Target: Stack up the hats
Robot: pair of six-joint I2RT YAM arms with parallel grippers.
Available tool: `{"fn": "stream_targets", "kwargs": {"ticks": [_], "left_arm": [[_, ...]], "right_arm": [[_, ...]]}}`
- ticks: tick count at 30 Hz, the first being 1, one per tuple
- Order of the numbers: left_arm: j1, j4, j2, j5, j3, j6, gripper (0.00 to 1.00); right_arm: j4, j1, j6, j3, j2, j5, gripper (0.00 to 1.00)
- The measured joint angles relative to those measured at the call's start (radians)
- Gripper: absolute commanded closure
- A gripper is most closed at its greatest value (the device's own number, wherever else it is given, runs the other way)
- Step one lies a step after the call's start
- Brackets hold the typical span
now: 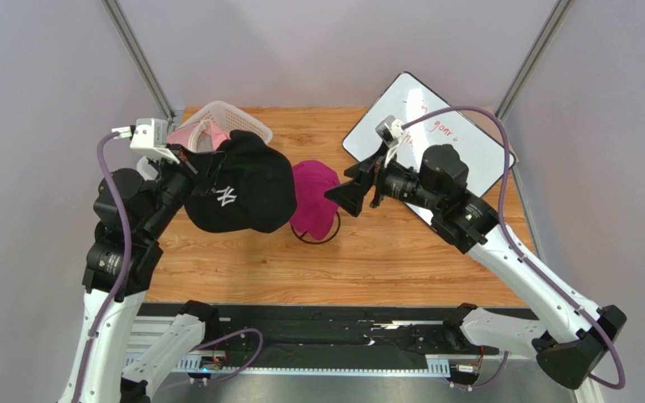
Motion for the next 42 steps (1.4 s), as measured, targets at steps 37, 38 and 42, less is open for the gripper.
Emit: {"fn": "stream_targets", "kwargs": {"ticks": [37,38,42], "left_arm": [[-0.454,0.443,0.085,-0.319,-0.199,-0.120,1.00],[-0.454,0.443,0.071,-0.311,-0.220,-0.119,1.00],[-0.451,0.437,-0.007,-0.256,-0.285,-0.097,0.72]], "right_arm": [[0.362,0.181,0.172,-0.142,-0.056,0.109,1.00],[0.349,0.180,0.161,-0.126,-0.049,0.113,1.00],[0.301,0.140,0.113,-0.069,-0.019,0.079,1.00]]}}
